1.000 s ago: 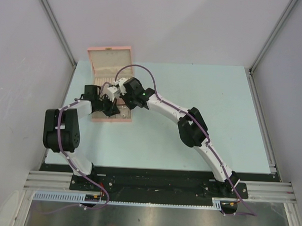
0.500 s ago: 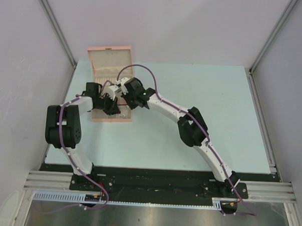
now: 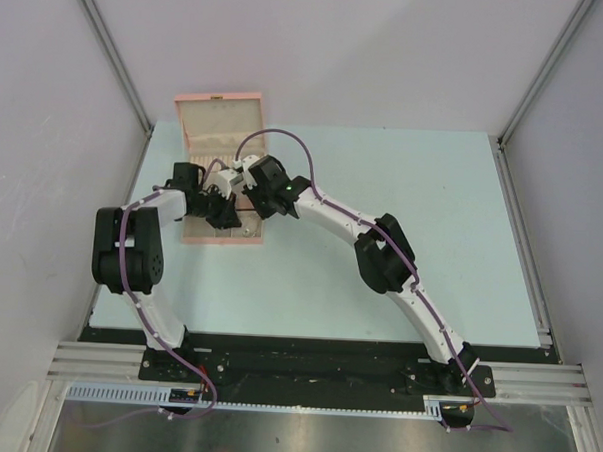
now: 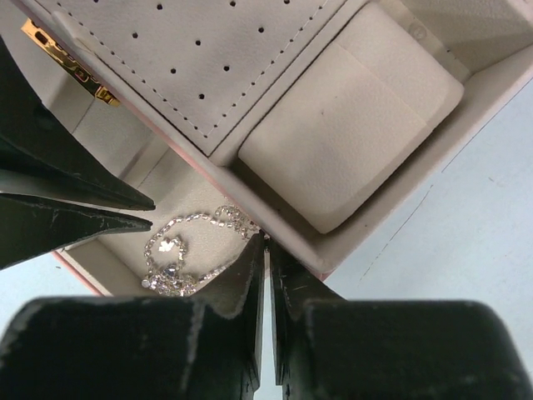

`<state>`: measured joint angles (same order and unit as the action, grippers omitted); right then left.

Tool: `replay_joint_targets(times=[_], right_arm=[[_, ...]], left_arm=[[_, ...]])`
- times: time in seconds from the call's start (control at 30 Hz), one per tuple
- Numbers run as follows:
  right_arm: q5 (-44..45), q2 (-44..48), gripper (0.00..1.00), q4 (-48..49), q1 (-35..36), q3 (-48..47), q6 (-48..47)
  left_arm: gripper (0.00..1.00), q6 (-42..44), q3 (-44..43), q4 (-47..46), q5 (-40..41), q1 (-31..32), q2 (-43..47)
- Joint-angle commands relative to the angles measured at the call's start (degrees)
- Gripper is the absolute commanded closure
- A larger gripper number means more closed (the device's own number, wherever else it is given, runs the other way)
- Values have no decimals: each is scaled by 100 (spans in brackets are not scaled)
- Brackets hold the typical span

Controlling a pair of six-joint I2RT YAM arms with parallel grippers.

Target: Organize the mixed jewelry

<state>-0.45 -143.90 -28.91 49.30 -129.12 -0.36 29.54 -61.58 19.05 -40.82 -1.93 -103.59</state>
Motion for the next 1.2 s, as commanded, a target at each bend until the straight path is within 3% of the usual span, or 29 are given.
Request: replay_joint_targets(times=[0.0,0.37,1.17], right_arm=[[-386,-25,90,-361,502,150,-773],[-280,116,75,-344,546,335,-781],[-157,968,65,-423,581,1011,-904]], left_arm=[[85,-309,-355,-411,258,141,-21],[84,-265,-276,-384,276,141,243],[76,122,287,108,22,149,1490]])
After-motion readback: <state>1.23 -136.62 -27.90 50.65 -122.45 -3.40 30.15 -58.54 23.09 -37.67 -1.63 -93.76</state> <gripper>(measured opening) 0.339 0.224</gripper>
